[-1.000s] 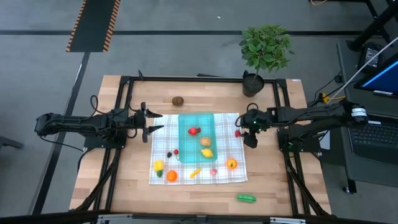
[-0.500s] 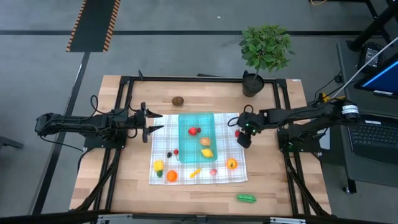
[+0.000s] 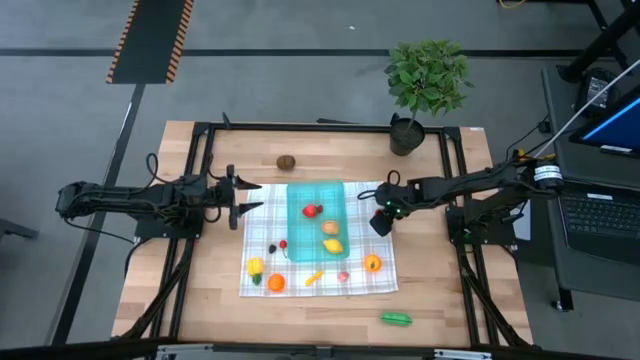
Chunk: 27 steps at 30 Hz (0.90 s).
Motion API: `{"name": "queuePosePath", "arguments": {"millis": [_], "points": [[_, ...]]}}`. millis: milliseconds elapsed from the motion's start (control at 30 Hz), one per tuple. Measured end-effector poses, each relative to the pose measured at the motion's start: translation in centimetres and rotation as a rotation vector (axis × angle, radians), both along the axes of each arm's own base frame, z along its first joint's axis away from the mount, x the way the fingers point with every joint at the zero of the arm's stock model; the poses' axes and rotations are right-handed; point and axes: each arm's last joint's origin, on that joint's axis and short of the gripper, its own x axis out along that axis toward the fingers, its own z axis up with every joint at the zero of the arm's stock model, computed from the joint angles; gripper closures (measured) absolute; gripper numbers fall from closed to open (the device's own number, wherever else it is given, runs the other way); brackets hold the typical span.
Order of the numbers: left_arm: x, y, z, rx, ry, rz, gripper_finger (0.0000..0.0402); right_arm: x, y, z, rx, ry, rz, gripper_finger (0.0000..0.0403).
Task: Pick and placing Produce into tupperware
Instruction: Put the strawberry into the blue bin
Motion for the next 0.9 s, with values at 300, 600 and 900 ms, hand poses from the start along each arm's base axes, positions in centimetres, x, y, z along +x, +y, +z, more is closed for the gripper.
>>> {"name": "queuePosePath", "arguments": {"millis": [300, 600, 900], "points": [[-0.03, 0.00, -0.14, -0.001, 0.015, 0.000, 0.0178, 0.28, -0.15, -0.35, -0.011, -0.004, -0.057, 0.0176], [-0.03, 0.00, -0.13, 0.000, 0.015, 0.000, 0.0178, 0.65, -0.23, -0.17, -0.025, -0.046, -0.059, 0.0176], [-0.03, 0.00, -0.13, 0.000, 0.015, 0.000, 0.0178, 0.27, -0.24, -0.35, -0.037, -0.002, -0.063, 0.0176]]}}
